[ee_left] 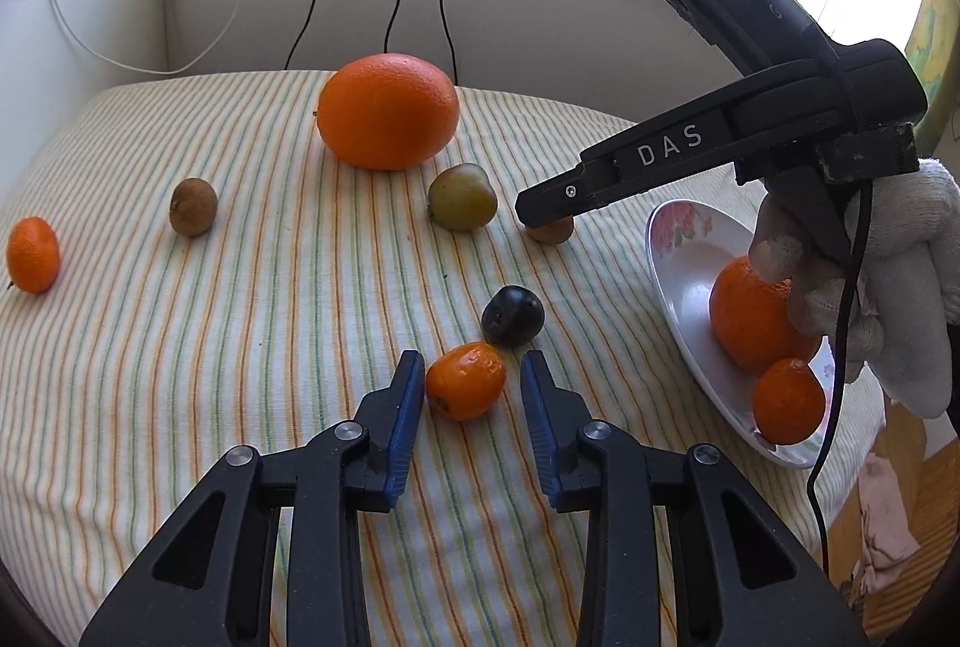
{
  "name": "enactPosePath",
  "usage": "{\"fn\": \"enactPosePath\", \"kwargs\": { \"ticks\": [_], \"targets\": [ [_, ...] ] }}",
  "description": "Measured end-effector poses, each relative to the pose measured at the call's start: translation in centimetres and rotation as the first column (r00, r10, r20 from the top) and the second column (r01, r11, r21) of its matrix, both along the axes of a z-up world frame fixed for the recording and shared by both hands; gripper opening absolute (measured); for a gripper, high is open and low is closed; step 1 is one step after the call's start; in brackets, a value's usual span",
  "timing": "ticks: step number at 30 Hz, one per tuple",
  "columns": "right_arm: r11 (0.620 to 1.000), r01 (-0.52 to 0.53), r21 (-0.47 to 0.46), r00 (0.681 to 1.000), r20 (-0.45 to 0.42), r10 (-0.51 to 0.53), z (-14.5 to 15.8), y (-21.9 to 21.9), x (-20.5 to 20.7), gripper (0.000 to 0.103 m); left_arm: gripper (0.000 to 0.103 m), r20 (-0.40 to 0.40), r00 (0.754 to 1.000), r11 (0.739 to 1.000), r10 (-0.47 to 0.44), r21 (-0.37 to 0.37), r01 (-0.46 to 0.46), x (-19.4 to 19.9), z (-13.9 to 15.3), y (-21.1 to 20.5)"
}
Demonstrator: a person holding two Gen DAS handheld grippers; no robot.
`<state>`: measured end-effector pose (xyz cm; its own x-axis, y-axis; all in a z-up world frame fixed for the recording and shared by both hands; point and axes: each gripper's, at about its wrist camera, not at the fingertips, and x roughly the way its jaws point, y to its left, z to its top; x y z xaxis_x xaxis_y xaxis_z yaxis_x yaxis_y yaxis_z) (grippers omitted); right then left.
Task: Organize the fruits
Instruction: 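Grasp a small orange fruit with the left gripper while the right grasps a brown kiwi, then carry the small orange fruit to the plate with the left gripper while the right carries the kiwi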
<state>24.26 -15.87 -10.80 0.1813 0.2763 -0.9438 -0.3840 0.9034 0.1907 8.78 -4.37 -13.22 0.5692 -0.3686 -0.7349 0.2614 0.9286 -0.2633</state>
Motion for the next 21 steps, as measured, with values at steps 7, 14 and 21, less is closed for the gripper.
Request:
{"fn": "enactPosePath", "kwargs": {
  "ticks": [7, 14, 21],
  "targets": [
    [1.000, -0.001, 0.010, 1.000, -0.014, 0.001, -0.7, 0.7, 0.6, 0.029, 0.025, 0.006, 1.000, 1.000, 0.000, 0.023, 0.000, 0.3, -0.1, -0.2],
    [1.000, -0.008, 0.009, 1.000, -0.007, 0.008, -0.6, 1.4, 0.2, 0.026, 0.024, 0.012, 1.000, 1.000, 0.007, 0.014, -0.007, -0.1, 0.1, -0.2],
    [0.998, 0.007, 0.057, 1.000, 0.011, -0.008, 0.3, -0.5, -0.9, 0.026, 0.024, 0.031, 0.999, 1.000, 0.014, -0.004, -0.013, -0.9, 1.2, 0.3]
  ]
}}
